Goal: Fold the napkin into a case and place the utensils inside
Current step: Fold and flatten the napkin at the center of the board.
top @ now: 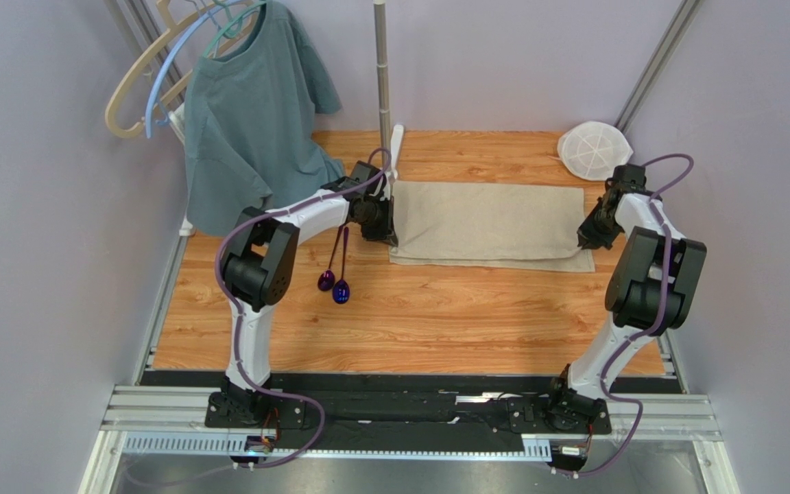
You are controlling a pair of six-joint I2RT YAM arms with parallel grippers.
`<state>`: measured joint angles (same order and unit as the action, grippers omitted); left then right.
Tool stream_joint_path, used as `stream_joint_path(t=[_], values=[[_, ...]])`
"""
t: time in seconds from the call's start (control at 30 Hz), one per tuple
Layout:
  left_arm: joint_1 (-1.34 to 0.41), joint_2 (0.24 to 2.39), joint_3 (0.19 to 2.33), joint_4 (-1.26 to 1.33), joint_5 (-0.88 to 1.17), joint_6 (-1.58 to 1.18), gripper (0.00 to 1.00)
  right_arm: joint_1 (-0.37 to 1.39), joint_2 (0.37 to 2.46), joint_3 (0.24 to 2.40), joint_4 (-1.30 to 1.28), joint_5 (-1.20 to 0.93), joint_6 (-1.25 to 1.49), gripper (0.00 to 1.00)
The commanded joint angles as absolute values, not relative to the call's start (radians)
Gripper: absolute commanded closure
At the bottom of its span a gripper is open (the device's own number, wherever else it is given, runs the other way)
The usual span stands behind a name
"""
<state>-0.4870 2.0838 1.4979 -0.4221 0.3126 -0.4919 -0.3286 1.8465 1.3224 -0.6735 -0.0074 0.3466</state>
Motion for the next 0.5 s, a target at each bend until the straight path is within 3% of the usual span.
stream_joint_path(t=[0.0, 0.47], values=[[-0.503, 2.069, 1.549, -0.471, 0.284, -0.465, 1.00, -0.331, 1.870, 1.330, -0.666, 0.054, 0.357, 1.00], [-0.503, 2.036, 1.574, -0.545, 0.290, -0.460, 1.00, -0.331, 1.750, 1.305, -0.696, 0.044, 0.368, 1.00]])
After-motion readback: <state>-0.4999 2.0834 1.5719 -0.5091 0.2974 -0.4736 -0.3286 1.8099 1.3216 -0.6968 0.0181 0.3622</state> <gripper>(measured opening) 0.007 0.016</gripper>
